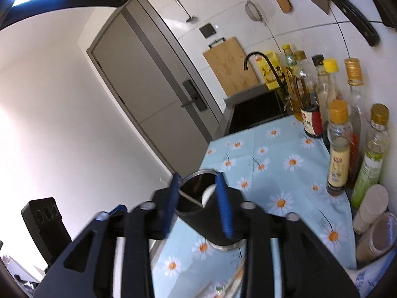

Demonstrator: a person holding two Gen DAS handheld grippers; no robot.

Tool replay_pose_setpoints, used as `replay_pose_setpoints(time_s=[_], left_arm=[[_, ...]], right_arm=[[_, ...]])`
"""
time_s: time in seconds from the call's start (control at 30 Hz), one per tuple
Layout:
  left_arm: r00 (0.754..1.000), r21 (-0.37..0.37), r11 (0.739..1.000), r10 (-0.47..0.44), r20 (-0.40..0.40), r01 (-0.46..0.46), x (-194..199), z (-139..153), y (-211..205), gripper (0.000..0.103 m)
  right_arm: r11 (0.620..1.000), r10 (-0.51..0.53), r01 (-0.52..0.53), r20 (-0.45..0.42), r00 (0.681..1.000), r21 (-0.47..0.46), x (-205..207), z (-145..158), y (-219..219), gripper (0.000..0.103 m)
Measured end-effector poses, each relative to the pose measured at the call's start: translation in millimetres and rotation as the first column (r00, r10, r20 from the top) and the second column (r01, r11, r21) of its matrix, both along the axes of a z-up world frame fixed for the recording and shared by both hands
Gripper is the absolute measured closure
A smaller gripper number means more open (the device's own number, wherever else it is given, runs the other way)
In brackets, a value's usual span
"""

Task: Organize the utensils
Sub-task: 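Withdraw both open grippers from the black cup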

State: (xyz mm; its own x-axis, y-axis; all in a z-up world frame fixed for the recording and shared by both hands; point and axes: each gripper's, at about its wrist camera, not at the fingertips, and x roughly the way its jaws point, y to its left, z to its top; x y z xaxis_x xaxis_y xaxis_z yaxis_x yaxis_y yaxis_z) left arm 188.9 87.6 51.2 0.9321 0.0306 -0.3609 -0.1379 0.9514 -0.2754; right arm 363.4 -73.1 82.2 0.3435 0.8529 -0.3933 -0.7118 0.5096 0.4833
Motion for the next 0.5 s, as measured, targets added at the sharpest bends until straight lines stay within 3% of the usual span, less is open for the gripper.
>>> replay_pose_setpoints(time_s=[0.33,0.5], left_arm=[[0.982,0.032,0.997,-0.063,-0.178,0.070,-23.5,-28.1,-36.5,0.066],[0.945,0.053,0.990,-0.110,-0.308,0.132,-25.6,-50.1,-61.9,0.066]], right_arm=[[0.996,0.072,-0.075,-0.066,0.995,-0.057,-27.1,-19.8,-38.7,0.067],[0.988,0.118,-0.128,-0.113,0.987,-0.090,-39.7,-39.6,-50.5,0.067]])
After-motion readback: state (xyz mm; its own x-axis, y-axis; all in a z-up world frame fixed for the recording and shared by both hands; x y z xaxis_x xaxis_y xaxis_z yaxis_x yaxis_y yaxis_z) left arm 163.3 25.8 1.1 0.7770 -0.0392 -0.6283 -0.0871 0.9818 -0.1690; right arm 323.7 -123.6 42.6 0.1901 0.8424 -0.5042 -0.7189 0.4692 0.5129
